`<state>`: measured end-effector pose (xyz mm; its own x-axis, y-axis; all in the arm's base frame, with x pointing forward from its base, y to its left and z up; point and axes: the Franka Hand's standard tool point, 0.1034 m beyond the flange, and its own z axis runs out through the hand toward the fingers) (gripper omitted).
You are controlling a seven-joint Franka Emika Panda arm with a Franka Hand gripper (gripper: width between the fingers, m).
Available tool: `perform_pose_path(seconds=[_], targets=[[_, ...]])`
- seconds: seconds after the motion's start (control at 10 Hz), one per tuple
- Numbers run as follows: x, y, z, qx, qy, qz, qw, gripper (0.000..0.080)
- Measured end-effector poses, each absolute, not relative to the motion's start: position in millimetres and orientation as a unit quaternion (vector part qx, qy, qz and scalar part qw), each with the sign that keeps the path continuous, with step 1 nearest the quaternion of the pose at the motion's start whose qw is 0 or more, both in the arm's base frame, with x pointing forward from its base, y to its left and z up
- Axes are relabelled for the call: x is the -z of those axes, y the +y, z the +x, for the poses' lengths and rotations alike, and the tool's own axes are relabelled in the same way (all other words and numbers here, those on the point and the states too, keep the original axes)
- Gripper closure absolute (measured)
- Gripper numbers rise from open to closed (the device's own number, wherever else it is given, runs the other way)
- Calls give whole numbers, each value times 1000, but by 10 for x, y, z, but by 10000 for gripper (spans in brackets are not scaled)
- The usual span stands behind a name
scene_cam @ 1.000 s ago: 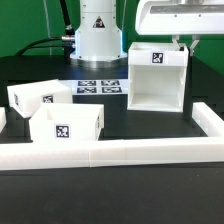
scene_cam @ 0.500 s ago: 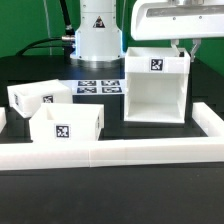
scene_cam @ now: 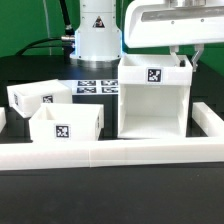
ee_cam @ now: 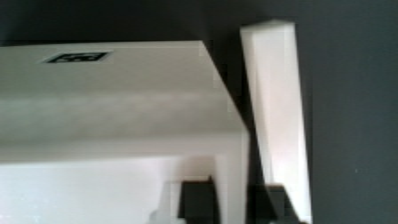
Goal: Assemble drawer
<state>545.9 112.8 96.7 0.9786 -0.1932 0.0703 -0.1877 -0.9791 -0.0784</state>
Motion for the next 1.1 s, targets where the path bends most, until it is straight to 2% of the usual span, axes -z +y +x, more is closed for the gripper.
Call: perform_pose_path(seconds=[0.2, 0.5, 1.1], targets=[[-972, 1040, 5650, 50, 85, -995, 35, 762], [-978, 1045, 5664, 51, 89, -994, 35, 762], [-970, 1049, 5696, 42, 310, -948, 53, 761]])
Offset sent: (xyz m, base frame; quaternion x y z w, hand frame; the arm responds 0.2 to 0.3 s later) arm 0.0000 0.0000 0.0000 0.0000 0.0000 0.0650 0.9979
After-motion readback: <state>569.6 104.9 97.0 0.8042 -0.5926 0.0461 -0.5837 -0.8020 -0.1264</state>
